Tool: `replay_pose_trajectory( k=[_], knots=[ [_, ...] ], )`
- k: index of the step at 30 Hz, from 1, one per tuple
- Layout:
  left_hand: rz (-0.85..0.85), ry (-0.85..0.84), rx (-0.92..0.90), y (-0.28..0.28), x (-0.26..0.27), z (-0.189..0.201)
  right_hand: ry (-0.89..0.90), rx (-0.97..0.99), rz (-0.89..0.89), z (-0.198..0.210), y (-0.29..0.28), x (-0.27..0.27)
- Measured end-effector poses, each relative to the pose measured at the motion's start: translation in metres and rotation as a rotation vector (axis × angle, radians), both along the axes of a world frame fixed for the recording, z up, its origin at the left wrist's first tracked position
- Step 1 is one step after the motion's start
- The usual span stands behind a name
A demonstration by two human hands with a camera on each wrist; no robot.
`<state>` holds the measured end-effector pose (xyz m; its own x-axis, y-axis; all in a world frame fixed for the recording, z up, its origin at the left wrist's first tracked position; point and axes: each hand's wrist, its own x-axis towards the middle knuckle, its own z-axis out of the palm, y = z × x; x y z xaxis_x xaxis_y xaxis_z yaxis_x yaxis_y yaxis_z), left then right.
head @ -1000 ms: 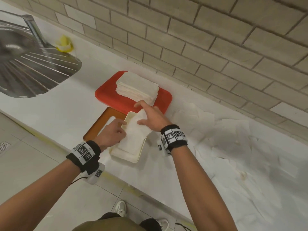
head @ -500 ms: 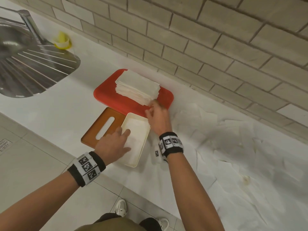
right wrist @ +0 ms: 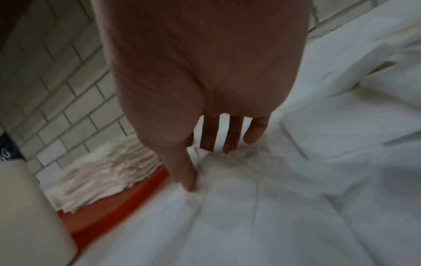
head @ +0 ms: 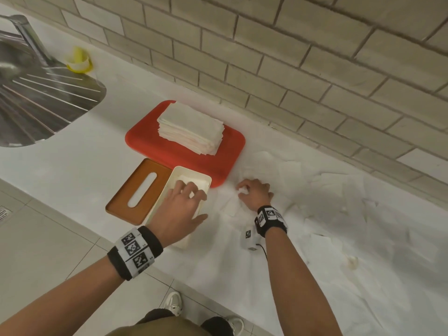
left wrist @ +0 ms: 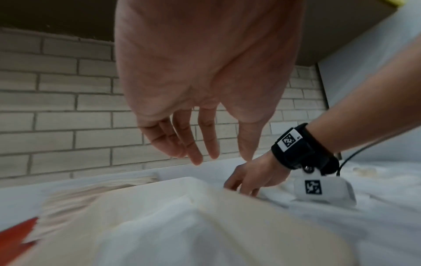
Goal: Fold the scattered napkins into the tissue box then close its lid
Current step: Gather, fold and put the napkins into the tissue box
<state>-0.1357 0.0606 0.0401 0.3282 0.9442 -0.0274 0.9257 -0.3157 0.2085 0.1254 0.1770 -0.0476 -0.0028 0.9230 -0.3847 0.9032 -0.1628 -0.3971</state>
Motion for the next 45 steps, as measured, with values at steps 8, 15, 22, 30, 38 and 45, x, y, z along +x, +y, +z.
replay_pose_trajectory(
  k=[8, 15, 22, 30, 38, 45],
  knots=[
    [0.141, -0.556, -0.158, 0.007, 0.068, -0.001, 0.867, 0.378, -0.382, 0.063, -0.079, 0.022],
    [0.241, -0.908, -0.376, 0.014, 0.118, 0.005, 1.342, 0.329, -0.506, 0.073, -0.119, 0.068],
    [0.117, -1.215, -0.678, 0.022, 0.151, 0.007, 1.41, 0.304, -0.624, 0.083, -0.128, 0.089],
    [0.203, -0.533, -0.708, 0.031, 0.162, -0.056, 0.807, 0.05, -0.756, 0.017, -0.14, 0.109],
    [0.215, -0.613, -0.658, 0.0, 0.177, -0.095, 0.724, 0.012, -0.641, 0.024, -0.171, 0.124],
    [0.078, -0.814, -0.652, -0.021, 0.169, -0.079, 0.653, 0.102, -0.627, 0.023, -0.189, 0.123]
  ],
)
